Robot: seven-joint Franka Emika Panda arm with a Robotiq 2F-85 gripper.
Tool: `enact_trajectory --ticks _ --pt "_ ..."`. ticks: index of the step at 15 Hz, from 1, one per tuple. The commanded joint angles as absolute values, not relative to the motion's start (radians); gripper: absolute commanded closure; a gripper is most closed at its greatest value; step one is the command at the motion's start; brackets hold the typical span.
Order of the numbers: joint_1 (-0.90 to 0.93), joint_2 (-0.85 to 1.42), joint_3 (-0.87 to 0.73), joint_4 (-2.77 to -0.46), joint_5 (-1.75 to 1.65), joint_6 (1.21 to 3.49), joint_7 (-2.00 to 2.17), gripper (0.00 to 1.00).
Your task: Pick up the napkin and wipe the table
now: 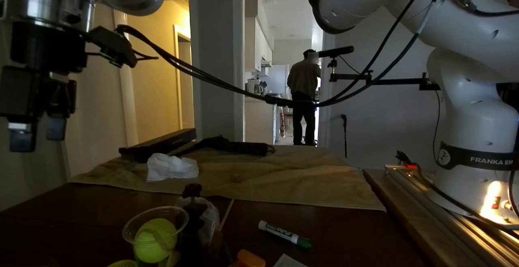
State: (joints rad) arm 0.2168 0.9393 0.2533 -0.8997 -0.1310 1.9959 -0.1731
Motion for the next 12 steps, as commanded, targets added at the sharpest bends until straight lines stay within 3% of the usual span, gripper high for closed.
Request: enact_trajectory --ticks 1,12 --pt "0.234 0.869 0.291 -0.966 -0.081 2.08 -0.053 0.0" --pt "0.291 0.624 0.353 -1.224 -0.098 2.117 0.105 0.0"
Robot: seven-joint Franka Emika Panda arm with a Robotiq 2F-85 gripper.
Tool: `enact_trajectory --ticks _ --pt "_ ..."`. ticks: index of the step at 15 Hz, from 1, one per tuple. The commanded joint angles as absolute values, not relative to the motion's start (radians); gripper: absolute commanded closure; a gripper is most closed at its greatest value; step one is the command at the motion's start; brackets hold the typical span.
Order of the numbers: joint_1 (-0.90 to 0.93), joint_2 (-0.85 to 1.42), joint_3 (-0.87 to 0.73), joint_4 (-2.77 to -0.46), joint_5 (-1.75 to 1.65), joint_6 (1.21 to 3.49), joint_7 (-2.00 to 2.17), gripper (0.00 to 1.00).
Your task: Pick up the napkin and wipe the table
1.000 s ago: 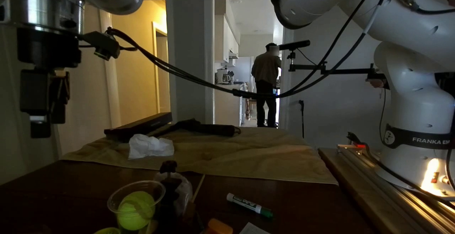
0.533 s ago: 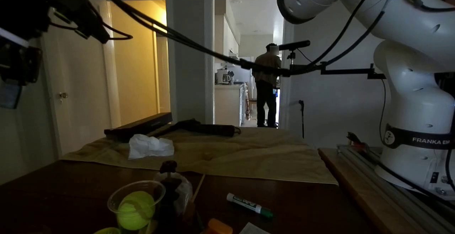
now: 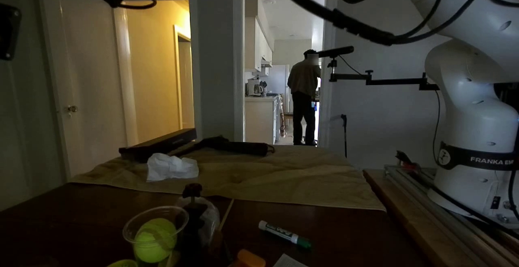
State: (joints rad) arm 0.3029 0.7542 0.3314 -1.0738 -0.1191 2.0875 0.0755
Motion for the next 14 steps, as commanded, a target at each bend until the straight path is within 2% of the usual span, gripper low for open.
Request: enact_trajectory --ticks 1,14 --pt "0.29 0.599 0.36 -1.247 -0.099 2.111 0.114 0.0" --pt "0.27 0.337 0.398 -1.539 -0.063 2.127 0.182 0.0"
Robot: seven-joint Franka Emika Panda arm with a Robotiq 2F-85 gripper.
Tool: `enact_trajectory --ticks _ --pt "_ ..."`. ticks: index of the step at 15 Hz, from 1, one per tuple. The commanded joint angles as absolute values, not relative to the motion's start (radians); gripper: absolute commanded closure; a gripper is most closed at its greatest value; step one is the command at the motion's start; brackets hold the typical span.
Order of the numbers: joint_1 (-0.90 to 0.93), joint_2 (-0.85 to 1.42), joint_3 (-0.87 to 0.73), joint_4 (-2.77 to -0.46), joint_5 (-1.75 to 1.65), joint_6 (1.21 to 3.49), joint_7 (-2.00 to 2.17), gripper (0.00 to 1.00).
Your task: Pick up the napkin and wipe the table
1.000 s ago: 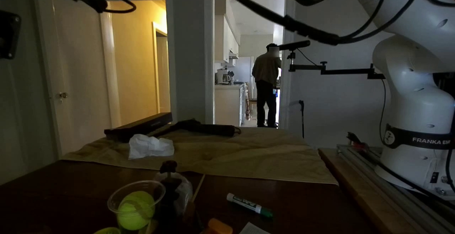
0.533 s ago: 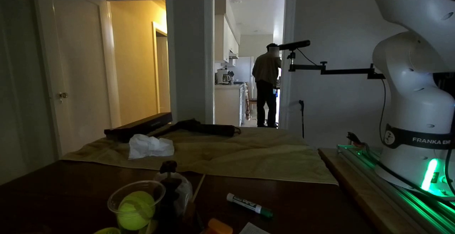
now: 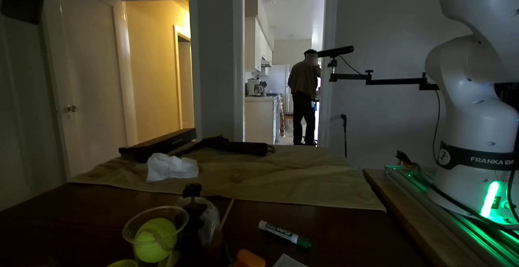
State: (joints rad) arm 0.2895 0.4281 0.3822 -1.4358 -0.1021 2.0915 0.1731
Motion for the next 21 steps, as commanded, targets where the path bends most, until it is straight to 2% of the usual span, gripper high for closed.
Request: enact_trajectory --ticks 1,9,10,15,21 --pt "0.27 0.321 0.399 -1.554 -0.063 2.137 0.183 0.0" --pt "0.314 0.236 0.356 -1.629 0.059 2.171 0.132 0.0" --pt "0.336 0.284 0.342 -1.565 0.013 2.129 0.158 0.0" --pt "0.342 0.281 0.339 -1.572 0.025 2.114 0.108 0.0" --pt "0.38 0.135 0.354 -1.826 0.044 2.139 0.197 0.0"
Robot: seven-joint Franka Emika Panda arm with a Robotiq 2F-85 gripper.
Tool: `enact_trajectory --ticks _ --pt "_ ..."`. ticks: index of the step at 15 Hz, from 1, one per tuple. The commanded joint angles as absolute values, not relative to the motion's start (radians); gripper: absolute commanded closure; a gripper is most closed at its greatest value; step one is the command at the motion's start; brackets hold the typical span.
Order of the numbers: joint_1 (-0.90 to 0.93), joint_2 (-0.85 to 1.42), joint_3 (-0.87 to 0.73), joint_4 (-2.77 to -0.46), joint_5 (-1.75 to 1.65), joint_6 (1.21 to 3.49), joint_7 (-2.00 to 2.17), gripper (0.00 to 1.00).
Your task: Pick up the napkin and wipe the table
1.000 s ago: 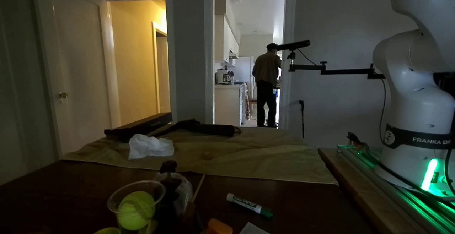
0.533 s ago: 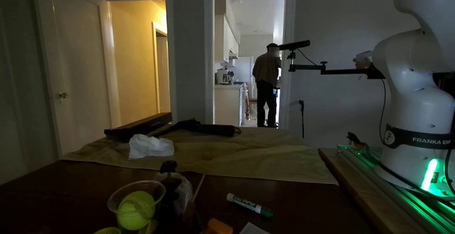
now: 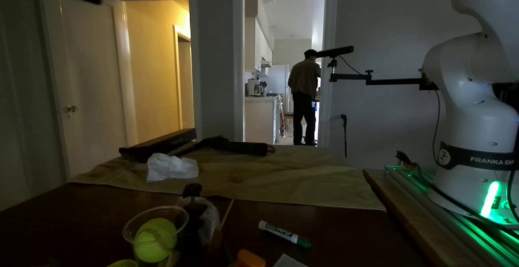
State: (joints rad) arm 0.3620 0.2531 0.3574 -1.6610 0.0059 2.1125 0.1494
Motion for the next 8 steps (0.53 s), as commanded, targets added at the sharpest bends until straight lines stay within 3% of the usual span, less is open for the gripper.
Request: enact_trajectory --ticks 1,8 --pt "0.381 0.107 0.356 -1.871 0.056 2.146 0.218 0.0" --pt "0.358 -0.154 0.345 -2.226 0.159 2.329 0.445 0.0"
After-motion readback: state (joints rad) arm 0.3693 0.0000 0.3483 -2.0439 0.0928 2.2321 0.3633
